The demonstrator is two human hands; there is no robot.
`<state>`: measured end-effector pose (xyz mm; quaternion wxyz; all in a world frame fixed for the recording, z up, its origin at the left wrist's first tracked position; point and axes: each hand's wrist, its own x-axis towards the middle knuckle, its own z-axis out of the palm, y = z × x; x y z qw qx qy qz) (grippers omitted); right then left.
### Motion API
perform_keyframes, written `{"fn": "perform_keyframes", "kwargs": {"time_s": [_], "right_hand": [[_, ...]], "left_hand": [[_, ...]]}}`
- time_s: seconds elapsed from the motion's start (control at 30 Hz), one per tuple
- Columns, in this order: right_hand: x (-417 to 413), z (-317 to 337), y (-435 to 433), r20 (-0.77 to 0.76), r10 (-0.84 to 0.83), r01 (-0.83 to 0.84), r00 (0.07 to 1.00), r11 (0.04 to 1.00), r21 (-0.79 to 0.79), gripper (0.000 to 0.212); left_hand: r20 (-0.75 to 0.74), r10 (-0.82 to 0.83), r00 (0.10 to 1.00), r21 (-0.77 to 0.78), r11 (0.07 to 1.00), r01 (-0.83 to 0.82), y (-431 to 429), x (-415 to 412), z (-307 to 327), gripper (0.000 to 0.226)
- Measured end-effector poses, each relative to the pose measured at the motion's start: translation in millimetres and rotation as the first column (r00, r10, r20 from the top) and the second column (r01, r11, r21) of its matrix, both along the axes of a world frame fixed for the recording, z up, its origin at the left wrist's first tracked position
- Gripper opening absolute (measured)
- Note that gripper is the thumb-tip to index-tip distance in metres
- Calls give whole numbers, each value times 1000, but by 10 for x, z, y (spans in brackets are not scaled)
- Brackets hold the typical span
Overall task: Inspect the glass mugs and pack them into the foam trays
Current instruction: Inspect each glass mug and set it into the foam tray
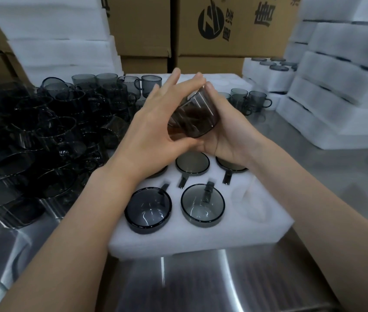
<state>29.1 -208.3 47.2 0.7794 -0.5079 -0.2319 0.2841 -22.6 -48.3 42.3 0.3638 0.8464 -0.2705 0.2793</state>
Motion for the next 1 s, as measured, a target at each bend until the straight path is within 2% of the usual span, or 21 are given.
{"fn": "perform_keyframes", "kwargs": {"time_s": [0.13,0.3,0.33,0.47,0.57,0.83,1.0], "right_hand": [[-20,-30,20,89,-126,131,988,990,-53,47],[-43,-61,42,244,-192,203,951,979,-21,21],[-41,-63,49,255,-211,224,944,974,-23,20],[-52,-61,70,294,-314,344,903,937,-54,43],[-59,-69,44,391,-339,400,856,913,-84,35],[-43,-38,6,301,-434,460,849,888,-17,21],[-52,-36,10,311,-542,562,781,827,30,11]], "left_hand": [[-32,16,999,-1,1000,-16,9,22,-6,94],[-18,101,995,41,994,-101,-9,57,-50,92],[-17,114,993,31,993,-114,-11,60,-55,90],[-44,113,993,-26,993,-114,-7,52,-57,81],[-37,82,996,-49,995,-84,-20,23,-36,78],[-29,-25,999,-33,999,24,-27,-10,-27,81],[-23,-20,1000,32,999,21,7,33,-51,86]]}}
